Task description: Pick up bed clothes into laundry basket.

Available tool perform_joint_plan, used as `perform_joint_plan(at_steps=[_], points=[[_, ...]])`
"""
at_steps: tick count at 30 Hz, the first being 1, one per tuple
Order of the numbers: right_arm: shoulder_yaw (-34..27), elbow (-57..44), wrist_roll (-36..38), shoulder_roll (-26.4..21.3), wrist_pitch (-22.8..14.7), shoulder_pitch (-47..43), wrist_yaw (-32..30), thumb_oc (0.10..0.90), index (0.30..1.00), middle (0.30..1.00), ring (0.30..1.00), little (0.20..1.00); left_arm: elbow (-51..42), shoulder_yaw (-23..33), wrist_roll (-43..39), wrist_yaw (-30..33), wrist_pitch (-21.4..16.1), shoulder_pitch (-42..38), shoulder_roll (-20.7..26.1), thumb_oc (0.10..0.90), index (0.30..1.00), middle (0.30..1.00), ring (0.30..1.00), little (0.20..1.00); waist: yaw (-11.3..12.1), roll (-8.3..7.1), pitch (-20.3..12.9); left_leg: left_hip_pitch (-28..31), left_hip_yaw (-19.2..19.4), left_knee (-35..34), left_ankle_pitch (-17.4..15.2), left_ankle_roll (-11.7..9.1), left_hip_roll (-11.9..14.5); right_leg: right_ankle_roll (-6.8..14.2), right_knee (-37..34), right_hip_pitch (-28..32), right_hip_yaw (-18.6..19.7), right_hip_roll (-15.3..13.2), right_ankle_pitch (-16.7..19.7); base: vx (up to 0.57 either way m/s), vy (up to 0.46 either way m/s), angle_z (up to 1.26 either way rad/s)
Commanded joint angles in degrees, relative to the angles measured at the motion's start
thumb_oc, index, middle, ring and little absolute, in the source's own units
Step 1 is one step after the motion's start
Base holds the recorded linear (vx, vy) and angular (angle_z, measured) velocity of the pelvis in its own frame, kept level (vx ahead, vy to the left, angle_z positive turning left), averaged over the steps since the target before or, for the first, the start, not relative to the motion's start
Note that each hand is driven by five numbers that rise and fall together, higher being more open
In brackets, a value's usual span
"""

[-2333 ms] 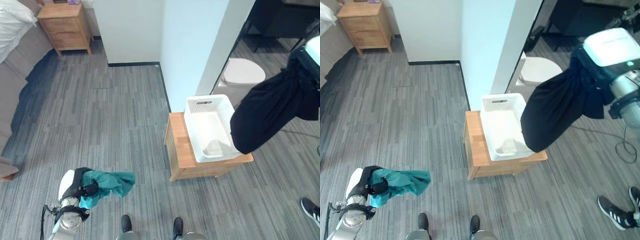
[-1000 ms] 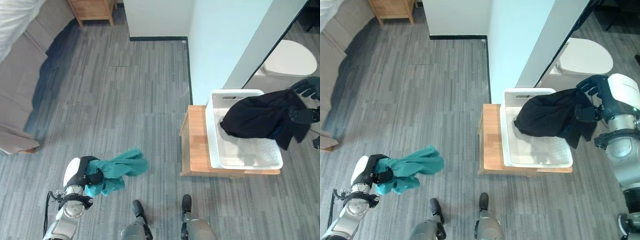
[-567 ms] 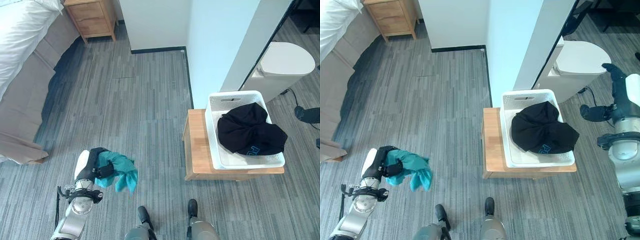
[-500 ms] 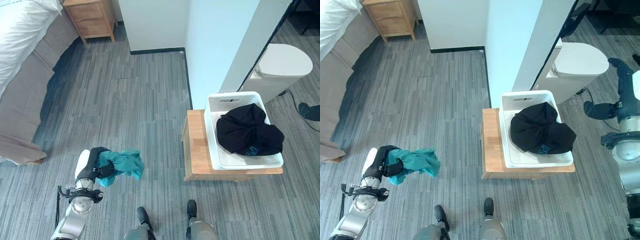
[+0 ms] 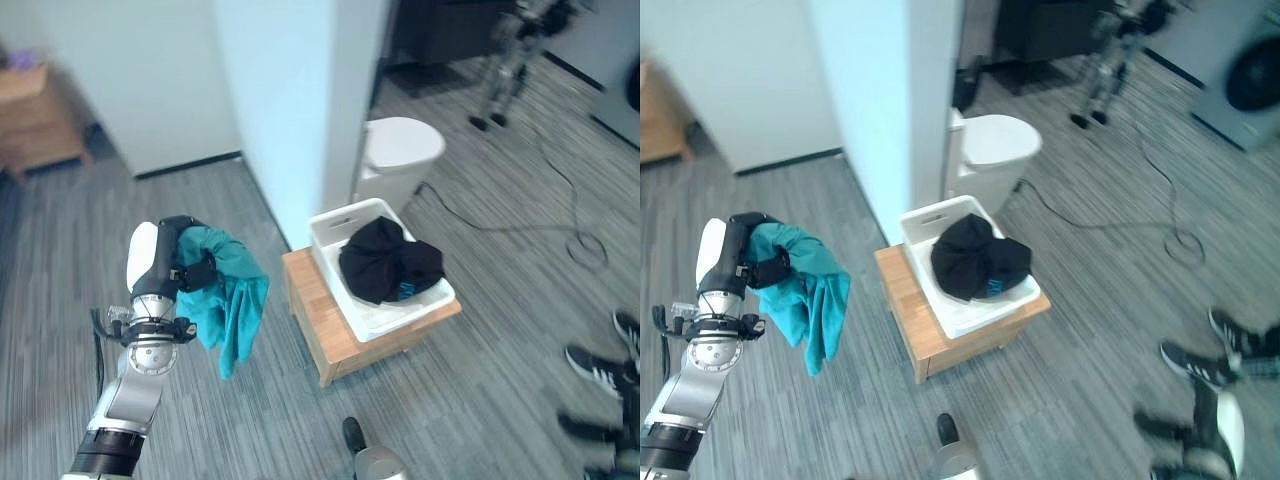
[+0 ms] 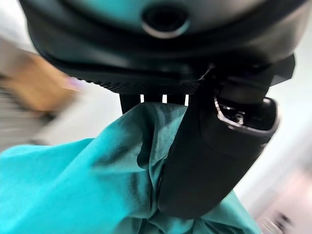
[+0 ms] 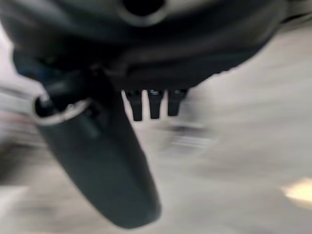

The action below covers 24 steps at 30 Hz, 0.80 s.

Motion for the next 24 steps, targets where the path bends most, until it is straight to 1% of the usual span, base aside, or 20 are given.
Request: perform_joint_plan(at_steps=[1,2,3,4,5,6,7,8,9,11,12,14,15,16,17,20,21,23,24], points=[[2.59,-1.64,-1.97,-5.64,-3.26,-2.27,-0.89,0.800,0.900,0.900,0.900,0.900,1.85,-0.23,2.42,5.86,-3.91,-13.06,3.17,0.400,0.300,0.300,0.300,0.300,-2.15,0.49,-2.48,2.74,-1.00,0.47,-4.09,-1.66,3.79,1.92,1.70,-0.96,0.08,-0.58,-7.24,0.01,0.002,-0.64],[4.21,1.73,-1.85,-5.43,-2.98,-2.69,-0.86,0.800,0.900,0.900,0.900,0.900,3.56,-1.63,2.82,6.56,-3.66,-15.21,3.35,0.400,0.300,0.300,0.300,0.300,-3.11,0.93,-2.46,2.94,-0.62,0.47,-4.14,-1.67,3.65,1.99,1.61,-1.09,0.51,-0.65,-7.17,-0.02,-0.004,-0.49],[6.92,6.32,-4.82,-5.72,-2.88,-2.53,-1.83,0.800,0.900,0.900,0.900,0.900,7.58,-4.12,3.92,8.36,-2.84,-19.40,3.97,0.400,0.300,0.300,0.300,0.300,-5.01,1.82,-1.83,3.29,0.03,0.47,-4.04,-1.82,3.48,2.14,1.78,-1.32,1.34,-0.75,-7.11,-0.02,-0.004,-0.44],[6.92,6.39,-4.82,-5.68,-2.92,-2.60,-1.85,0.800,0.900,0.900,0.900,0.900,7.71,-4.20,3.91,8.41,-2.89,-19.54,4.00,0.400,0.300,0.300,0.300,0.300,-4.98,1.79,-1.78,3.30,0.04,0.47,-4.04,-1.83,3.48,2.14,1.79,-1.32,1.34,-0.74,-7.12,-0.02,-0.006,-0.31],[7.19,8.94,-5.63,-5.26,-2.58,-2.24,-2.98,0.800,0.900,0.900,0.900,0.900,9.28,-5.31,4.15,9.23,-2.32,-21.18,4.08,0.400,0.300,0.300,0.300,0.300,-5.94,2.37,-1.46,3.32,0.22,0.47,-3.94,-1.98,3.32,2.17,1.84,-1.39,1.52,-0.82,-7.19,0.00,0.001,-0.19],[7.03,11.64,-5.12,-4.64,-2.40,-1.88,-4.04,0.800,0.900,0.900,0.900,0.900,11.26,-6.81,4.19,10.04,-1.80,-23.09,3.81,0.400,0.300,0.300,0.300,0.300,-6.95,3.05,-1.00,3.38,0.33,0.47,-3.80,-2.09,3.18,2.23,1.78,-1.40,1.64,-0.97,-7.19,-0.02,0.010,-0.18],[7.46,17.02,-4.03,-3.67,-1.68,-2.04,-4.93,0.800,0.900,0.900,0.900,0.900,13.62,-8.57,3.93,10.55,-1.27,-26.22,3.75,0.400,0.300,0.300,0.300,0.300,-8.16,4.51,-0.30,3.29,0.42,0.47,-3.62,-2.22,2.91,2.36,1.42,-1.41,1.73,-1.28,-7.23,-0.03,0.008,-0.26],[8.23,20.47,-3.08,-3.22,-1.25,-2.79,-4.91,0.800,0.900,0.900,0.900,0.900,14.82,-9.87,3.44,10.87,-1.23,-28.40,3.66,0.400,0.300,0.300,0.300,0.300,-8.62,5.20,0.05,3.17,0.44,0.47,-3.57,-2.29,2.74,2.39,1.17,-1.44,1.83,-1.32,-7.29,-0.03,0.005,-0.16],[8.32,20.85,-2.97,-3.18,-1.42,-3.13,-4.97,0.800,0.900,0.900,0.900,0.900,15.16,-10.08,3.37,10.98,-1.32,-28.81,3.70,0.400,0.300,0.300,0.300,0.300,-8.57,5.16,0.16,3.13,0.43,0.47,-3.58,-2.29,2.75,2.39,1.15,-1.46,1.82,-1.31,-7.28,-0.02,-0.009,-0.09],[9.81,26.56,-1.76,-2.39,-0.69,-5.08,-5.07,0.800,0.900,0.900,0.900,0.900,16.76,-11.42,2.49,11.79,-1.32,-32.11,3.69,0.400,0.300,0.300,0.300,0.300,-9.07,6.43,0.66,3.00,0.63,0.47,-3.43,-2.46,2.57,2.39,0.99,-1.66,2.06,-1.37,-7.43,0.00,-0.040,-0.03],[10.82,30.90,-1.19,-1.04,0.02,-5.50,-5.51,0.800,0.900,0.900,0.900,0.900,18.03,-12.37,1.96,12.58,-1.22,-34.58,4.04,0.400,0.300,0.300,0.300,0.300,-9.50,7.42,0.94,3.00,0.81,0.47,-3.28,-2.69,2.58,2.33,0.96,-1.73,2.37,-1.38,-7.59,0.02,-0.085,-0.06],[11.29,33.47,0.49,0.21,0.16,-6.08,-5.53,0.800,0.900,0.900,0.900,0.900,19.64,-13.63,1.43,12.98,-1.35,-36.85,3.85,0.400,0.300,0.300,0.300,0.300,-9.54,8.26,1.03,3.06,0.86,0.47,-2.87,-3.09,2.77,2.21,0.94,-1.72,2.15,-1.37,-7.82,0.03,-0.079,0.00],[11.28,33.49,0.50,0.23,0.15,-6.10,-5.53,0.800,0.900,0.900,0.900,0.900,19.69,-13.66,1.42,12.99,-1.37,-36.90,3.85,0.400,0.300,0.300,0.300,0.300,-9.53,8.25,1.04,3.05,0.86,0.47,-2.86,-3.10,2.77,2.21,0.94,-1.72,2.15,-1.37,-7.82,0.01,-0.081,-0.02],[11.56,34.71,2.56,0.83,0.03,-6.41,-5.57,0.800,0.900,0.900,0.900,0.900,21.15,-15.01,1.31,13.40,-1.15,-39.41,3.89,0.400,0.300,0.300,0.300,0.300,-9.88,9.14,1.41,2.84,0.71,0.47,-2.36,-3.46,3.03,2.08,0.94,-1.73,1.99,-1.47,-8.07,0.00,-0.054,-0.02],[11.53,34.81,2.62,0.92,-0.03,-6.52,-5.59,0.800,0.900,0.900,0.900,0.900,21.43,-15.22,1.26,13.48,-1.23,-39.74,3.87,0.400,0.300,0.300,0.300,0.300,-9.84,9.11,1.48,2.80,0.66,0.47,-2.33,-3.49,3.07,2.06,0.94,-1.74,1.93,-1.44,-8.07,-0.01,-0.078,-0.02],[13.01,35.07,4.21,1.74,-0.62,-7.15,-4.95,0.800,0.900,0.900,0.900,0.900,24.59,-16.85,1.46,13.62,-0.93,-43.09,4.68,0.400,0.300,0.300,0.300,0.300,-10.52,10.33,2.36,2.40,0.63,0.47,-1.76,-3.92,3.27,1.95,0.98,-1.87,1.76,-1.51,-8.36,-0.01,-0.044,0.03],[14.40,34.78,4.42,1.94,-0.76,-8.02,-4.79,0.800,0.900,0.900,0.900,0.900,26.37,-17.62,0.93,13.79,-0.76,-45.36,5.33,0.400,0.300,0.300,0.300,0.300,-10.75,11.19,2.70,2.08,0.62,0.47,-1.62,-4.08,3.31,1.91,0.97,-2.16,1.80,-1.33,-8.56,-0.01,-0.035,0.02],[14.43,34.83,4.45,2.02,-0.77,-8.18,-4.80,0.800,0.900,0.900,0.900,0.900,26.60,-17.77,0.86,13.83,-0.85,-45.63,5.39,0.400,0.300,0.300,0.300,0.300,-10.74,11.16,2.77,2.02,0.61,0.47,-1.62,-4.09,3.34,1.90,0.98,-2.22,1.80,-1.30,-8.54,0.00,-0.020,-0.01],[15.53,34.82,4.42,2.72,-0.81,-8.46,-4.53,0.800,0.900,0.900,0.900,0.900,25.29,-17.55,0.39,14.00,-0.94,-47.03,5.85,0.400,0.300,0.300,0.300,0.300,-10.60,11.62,2.85,1.73,0.45,0.47,-1.43,-4.23,3.48,1.80,0.92,-2.41,1.81,-1.16,-8.76,0.01,-0.054,-0.04]])
